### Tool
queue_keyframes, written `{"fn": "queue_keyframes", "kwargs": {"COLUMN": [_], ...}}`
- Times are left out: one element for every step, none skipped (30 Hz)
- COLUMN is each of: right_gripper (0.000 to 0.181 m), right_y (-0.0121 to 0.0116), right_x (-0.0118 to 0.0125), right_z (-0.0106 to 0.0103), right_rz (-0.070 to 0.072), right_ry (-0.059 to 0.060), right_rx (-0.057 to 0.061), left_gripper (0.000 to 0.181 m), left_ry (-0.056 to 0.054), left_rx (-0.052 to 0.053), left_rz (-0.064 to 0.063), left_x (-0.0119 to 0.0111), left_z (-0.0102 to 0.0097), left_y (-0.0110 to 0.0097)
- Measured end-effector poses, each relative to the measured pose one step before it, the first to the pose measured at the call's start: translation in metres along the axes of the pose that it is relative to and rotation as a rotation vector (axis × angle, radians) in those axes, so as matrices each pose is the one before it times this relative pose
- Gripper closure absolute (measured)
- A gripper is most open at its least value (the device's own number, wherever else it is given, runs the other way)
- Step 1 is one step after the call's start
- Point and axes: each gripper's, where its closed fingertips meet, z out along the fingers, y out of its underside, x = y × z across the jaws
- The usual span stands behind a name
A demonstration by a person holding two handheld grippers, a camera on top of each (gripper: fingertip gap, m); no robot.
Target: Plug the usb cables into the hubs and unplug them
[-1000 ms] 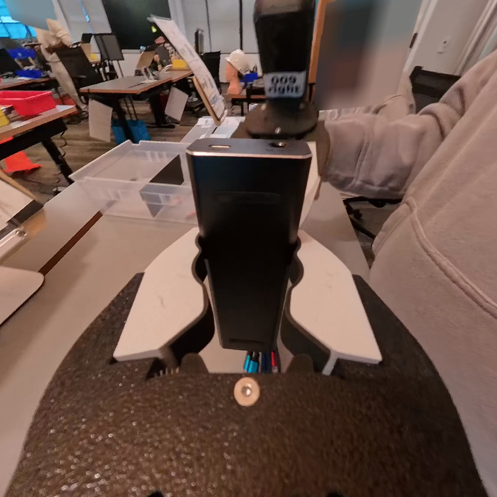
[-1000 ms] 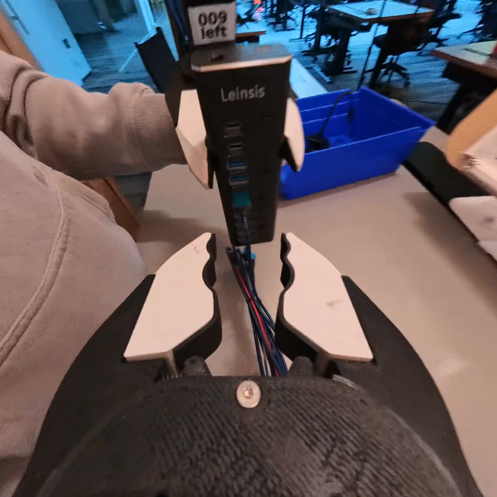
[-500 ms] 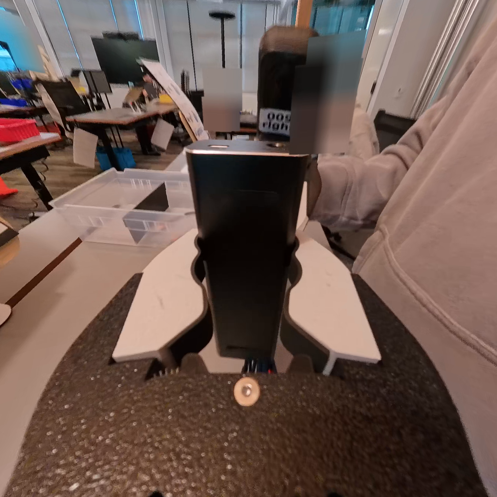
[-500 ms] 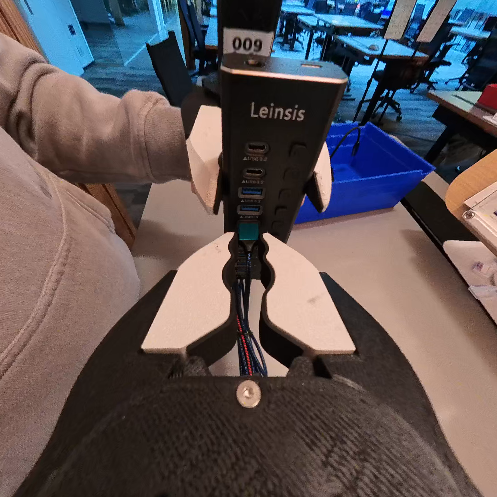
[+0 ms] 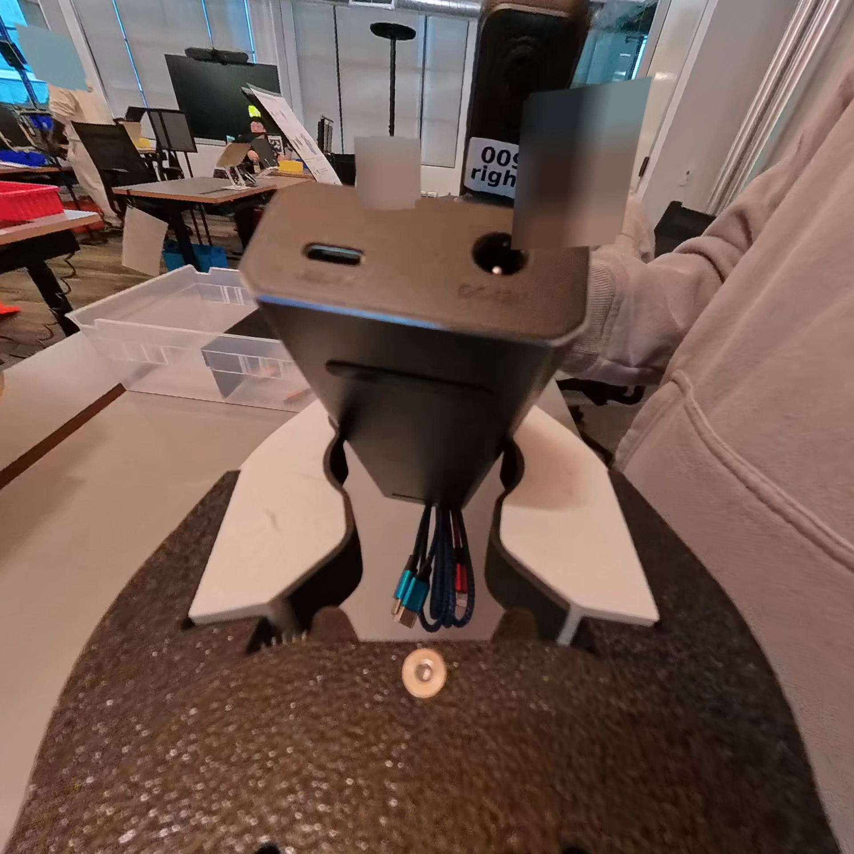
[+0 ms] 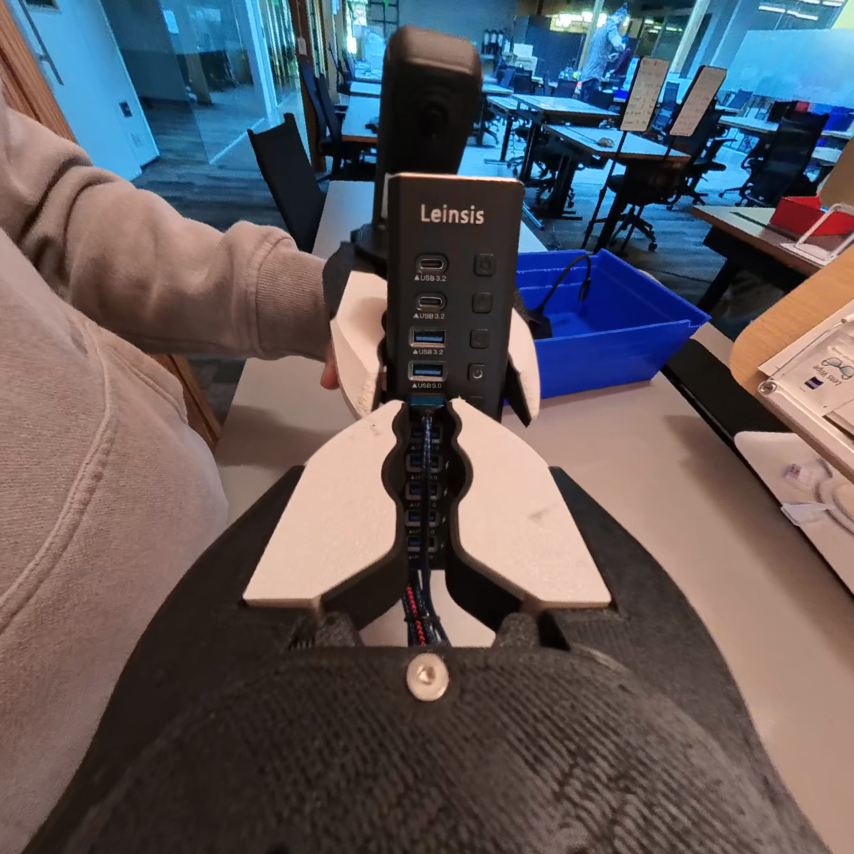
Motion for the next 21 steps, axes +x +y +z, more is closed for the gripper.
{"fn": "queue_keyframes", "kwargs": {"right_gripper": [0.168,0.168,0.168,0.168,0.168,0.168,0.168,0.168,0.168,0.168,0.167,0.167,0.167,0.167,0.168,0.168,0.168,0.168,0.168,0.167,0.168], "right_y": [-0.00055,-0.00066,-0.00068,-0.00075,-0.00028,0.00013,0.00031,0.00004,0.00009,0.00168,0.00277,0.00234,0.00193,0.00124,0.00125,0.00122,0.00036,-0.00029,0.00023,0.00127,0.00218], "right_x": [0.00023,-0.00039,-0.00059,0.00038,0.00008,-0.00035,0.00093,0.00114,0.00058,0.00054,0.00077,0.00087,0.00095,0.00014,-0.00123,-0.0008,0.0001,-0.00063,-0.00099,0.00019,0.00002], "right_z": [-0.00066,-0.00074,-0.00104,-0.00053,-0.00037,-0.00051,-0.00046,-0.00057,-0.00084,-0.00122,-0.00149,-0.00117,-0.0007,-0.00046,-0.00025,-0.00011,-0.00058,-0.00092,-0.00055,0.0002,0.00048], "right_rz": [0.0055,0.0034,0.0005,-0.006,-0.0039,0.0027,0.0053,0.0103,0.0133,0.0181,0.0097,-0.0013,0.0008,-0.0073,-0.0112,-0.0027,-0.0027,-0.0074,0.0041,0.0081,0.0017], "right_ry": [0.0015,-0.0044,-0.0077,0.0036,0.0004,-0.0054,0.006,0.01,0.0032,-0.0021,-0.0007,0.0066,0.0095,0.0042,-0.004,-0.0039,-0.0018,-0.0084,-0.0106,-0.0004,0.0006], "right_rx": [0.0065,0.003,0.001,0.001,0.0003,-0.0008,-0.0006,0.0029,0.0004,-0.0172,-0.0335,-0.0319,-0.0289,-0.0238,-0.021,-0.0182,-0.0034,0.012,0.0118,0.0039,-0.0022], "left_gripper": [0.117,0.117,0.118,0.119,0.119,0.12,0.12,0.12,0.121,0.121,0.121,0.121,0.121,0.12,0.121,0.121,0.121,0.121,0.12,0.12,0.12], "left_ry": [-0.0001,0.0083,0.0085,0.0049,0.0056,0.0017,-0.0049,-0.0138,-0.0214,-0.0227,-0.0173,-0.0129,-0.0107,-0.0014,0.0035,-0.0092,-0.0191,-0.0136,-0.007,-0.0045,-0.0012], "left_rx": [-0.0078,-0.0076,-0.0003,0.0025,0.0031,0.0004,-0.0048,-0.0142,-0.0293,-0.0438,-0.0474,-0.0423,-0.0325,-0.0257,-0.0241,-0.0211,-0.015,-0.0105,-0.0081,-0.0009,0.0057], "left_rz": [0.0018,0.0008,0.0021,0.0006,0.0011,0.0006,0.0006,0.0065,0.0127,0.0111,0.0027,-0.0008,0.0057,0.0116,0.0074,0.0092,0.0205,0.0224,0.0115,0.0042,0.0013], "left_x": [-0.00032,0.00062,0.00047,-0.00009,0.00007,-0.00026,-0.00093,-0.00128,-0.00136,-0.00117,-0.00075,-0.00062,-0.00061,0.00046,0.00103,0.00013,-0.00012,0.0003,0.00022,-0.00012,0.00004], "left_z": [0.00092,0.00067,0.00023,0.00044,0.00047,0.00063,0.00053,0.00023,0.00032,0.00066,0.00097,0.00081,0.00057,0.00023,0.0001,0.0,-0.00005,0.00002,0.00039,0.00093,0.00134], "left_y": [0.00166,0.00195,0.00129,0.00101,0.00084,0.00076,0.00021,-0.00015,0.00026,0.00127,0.00167,0.00129,0.00084,0.00063,0.00064,0.00007,-0.00088,-0.00093,-0.00008,0.00037,0.0009]}}
